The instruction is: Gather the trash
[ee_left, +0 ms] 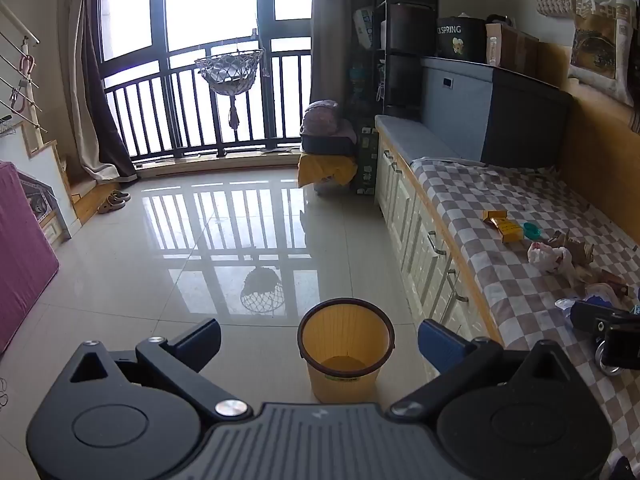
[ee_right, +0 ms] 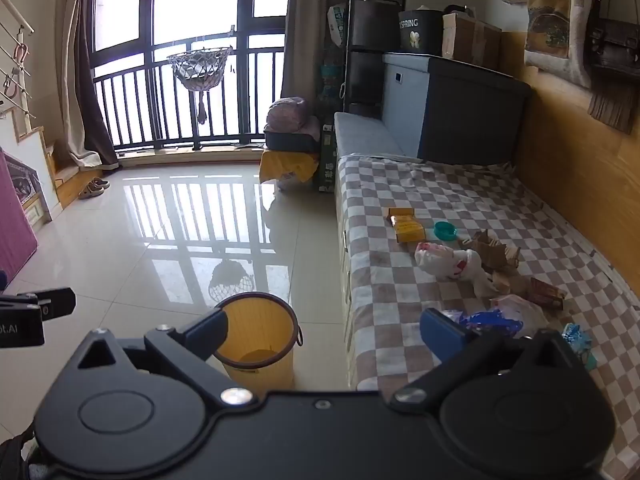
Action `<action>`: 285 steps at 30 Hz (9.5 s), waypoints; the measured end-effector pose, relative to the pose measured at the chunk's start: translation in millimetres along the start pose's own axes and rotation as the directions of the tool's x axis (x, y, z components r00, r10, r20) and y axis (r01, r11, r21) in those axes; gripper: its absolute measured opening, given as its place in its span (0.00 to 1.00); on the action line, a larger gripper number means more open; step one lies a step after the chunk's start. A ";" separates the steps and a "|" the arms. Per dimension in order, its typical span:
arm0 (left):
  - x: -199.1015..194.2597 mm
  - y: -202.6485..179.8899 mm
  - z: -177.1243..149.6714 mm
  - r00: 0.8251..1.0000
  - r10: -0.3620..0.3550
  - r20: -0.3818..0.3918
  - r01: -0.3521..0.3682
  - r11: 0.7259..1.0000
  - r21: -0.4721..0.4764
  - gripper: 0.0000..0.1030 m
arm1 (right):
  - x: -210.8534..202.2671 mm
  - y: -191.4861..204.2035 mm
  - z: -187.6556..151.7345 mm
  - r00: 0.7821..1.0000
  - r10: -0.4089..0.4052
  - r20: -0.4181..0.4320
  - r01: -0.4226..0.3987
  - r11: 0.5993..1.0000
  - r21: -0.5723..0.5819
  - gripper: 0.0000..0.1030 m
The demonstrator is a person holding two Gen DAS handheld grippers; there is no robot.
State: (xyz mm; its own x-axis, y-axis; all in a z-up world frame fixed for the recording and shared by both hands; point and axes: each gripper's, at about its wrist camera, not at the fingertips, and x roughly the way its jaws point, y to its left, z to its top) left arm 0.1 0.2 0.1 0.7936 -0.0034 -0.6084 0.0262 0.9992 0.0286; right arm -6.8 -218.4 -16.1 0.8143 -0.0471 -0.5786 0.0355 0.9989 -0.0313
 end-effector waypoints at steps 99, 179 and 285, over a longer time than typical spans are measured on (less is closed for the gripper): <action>0.0 -2.5 1.6 1.000 -0.011 0.019 0.011 1.000 0.009 1.00 | -6.0 -1.0 2.0 1.000 -0.012 0.004 0.012 1.000 0.000 1.00; 271.3 -393.2 -9.3 0.684 -0.523 -0.509 0.729 0.461 0.506 0.34 | 154.1 -285.7 -143.1 0.984 0.161 -0.072 -0.010 0.459 0.888 0.43; 563.9 47.0 -48.9 0.818 -0.309 -0.484 0.117 0.915 -0.387 0.16 | 553.0 109.0 -58.3 0.865 0.119 -0.487 -0.033 0.983 0.181 0.29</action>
State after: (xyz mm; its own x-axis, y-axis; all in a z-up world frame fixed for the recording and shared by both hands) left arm 419.0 47.1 -380.4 0.3469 -0.2933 -0.8909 -0.1183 0.9286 -0.3518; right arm 413.5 -135.8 -386.9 0.4263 0.0758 -0.9014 0.1130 0.9842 0.1362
